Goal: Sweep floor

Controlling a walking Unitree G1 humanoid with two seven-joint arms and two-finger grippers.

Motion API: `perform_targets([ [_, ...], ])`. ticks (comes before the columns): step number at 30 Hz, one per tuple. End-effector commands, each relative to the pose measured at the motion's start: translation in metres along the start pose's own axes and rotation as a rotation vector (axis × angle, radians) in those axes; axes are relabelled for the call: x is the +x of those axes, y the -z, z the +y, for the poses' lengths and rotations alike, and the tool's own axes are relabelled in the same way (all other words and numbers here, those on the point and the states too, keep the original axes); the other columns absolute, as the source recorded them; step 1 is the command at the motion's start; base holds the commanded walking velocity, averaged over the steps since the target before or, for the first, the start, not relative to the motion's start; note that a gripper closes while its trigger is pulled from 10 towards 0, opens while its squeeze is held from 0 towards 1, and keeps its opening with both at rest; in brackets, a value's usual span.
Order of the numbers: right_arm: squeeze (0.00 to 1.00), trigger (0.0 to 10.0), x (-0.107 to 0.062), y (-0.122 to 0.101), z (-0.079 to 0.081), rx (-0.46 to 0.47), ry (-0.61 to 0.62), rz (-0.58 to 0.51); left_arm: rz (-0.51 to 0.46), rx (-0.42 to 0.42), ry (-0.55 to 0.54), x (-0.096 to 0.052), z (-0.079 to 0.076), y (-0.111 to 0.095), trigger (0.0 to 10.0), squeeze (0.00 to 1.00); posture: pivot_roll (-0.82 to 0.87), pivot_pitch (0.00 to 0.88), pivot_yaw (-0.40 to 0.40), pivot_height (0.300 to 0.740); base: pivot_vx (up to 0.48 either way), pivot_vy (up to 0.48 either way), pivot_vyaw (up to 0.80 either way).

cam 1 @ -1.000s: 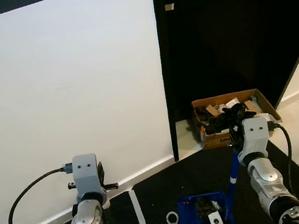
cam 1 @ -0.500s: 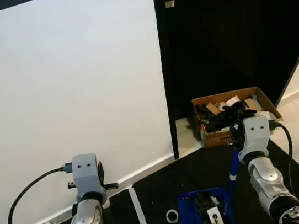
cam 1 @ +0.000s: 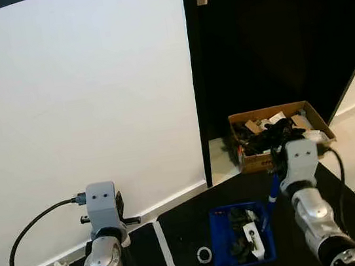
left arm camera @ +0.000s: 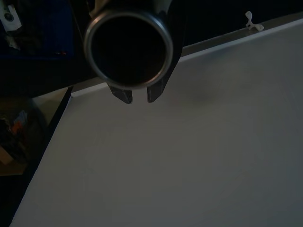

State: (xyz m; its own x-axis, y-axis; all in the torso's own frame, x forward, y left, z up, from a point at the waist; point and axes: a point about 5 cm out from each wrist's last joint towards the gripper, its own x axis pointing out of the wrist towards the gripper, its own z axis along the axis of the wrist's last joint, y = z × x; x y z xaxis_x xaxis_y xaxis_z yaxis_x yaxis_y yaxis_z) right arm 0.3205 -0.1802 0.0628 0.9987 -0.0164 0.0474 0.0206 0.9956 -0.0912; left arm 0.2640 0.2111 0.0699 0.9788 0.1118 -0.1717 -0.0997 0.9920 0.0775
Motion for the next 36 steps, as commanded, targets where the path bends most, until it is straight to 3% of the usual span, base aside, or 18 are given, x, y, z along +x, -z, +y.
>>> perform_targets([
  [1,0.0,10.0,-0.005,0.009,0.001,0.007,0.008,0.047,0.002,0.041,-0.003,-0.002,0.005,-0.001,10.0,0.0,0.1,0.162,0.067,0.74,0.0,0.0,0.0],
  [10,0.0,10.0,-0.001,0.01,-0.003,0.03,0.05,0.097,0.012,0.048,-0.003,-0.006,0.006,0.001,10.0,0.0,0.11,0.167,0.063,0.74,0.0,0.0,0.0],
  [17,0.0,10.0,0.005,0.005,-0.014,0.104,0.15,0.103,0.01,0.045,-0.008,-0.005,0.005,0.001,10.0,0.0,0.11,0.155,0.057,0.74,0.0,0.0,0.0],
  [23,0.0,10.0,0.009,-0.006,-0.018,0.163,0.179,0.022,0.011,0.046,-0.002,-0.005,0.004,0.001,10.0,0.0,0.1,0.152,0.06,0.74,0.0,0.0,0.0],
  [29,0.0,10.0,0.008,-0.009,-0.015,0.152,0.152,-0.005,0.012,0.048,0.004,-0.003,0.003,0.001,10.0,0.0,0.09,0.146,0.062,0.74,0.0,0.0,0.0],
  [36,0.0,10.0,-0.006,0.012,0.001,0.038,0.066,0.076,0.01,0.048,0.005,-0.002,0.003,0.001,10.0,0.0,0.1,0.151,0.065,0.74,0.0,0.0,0.0],
])
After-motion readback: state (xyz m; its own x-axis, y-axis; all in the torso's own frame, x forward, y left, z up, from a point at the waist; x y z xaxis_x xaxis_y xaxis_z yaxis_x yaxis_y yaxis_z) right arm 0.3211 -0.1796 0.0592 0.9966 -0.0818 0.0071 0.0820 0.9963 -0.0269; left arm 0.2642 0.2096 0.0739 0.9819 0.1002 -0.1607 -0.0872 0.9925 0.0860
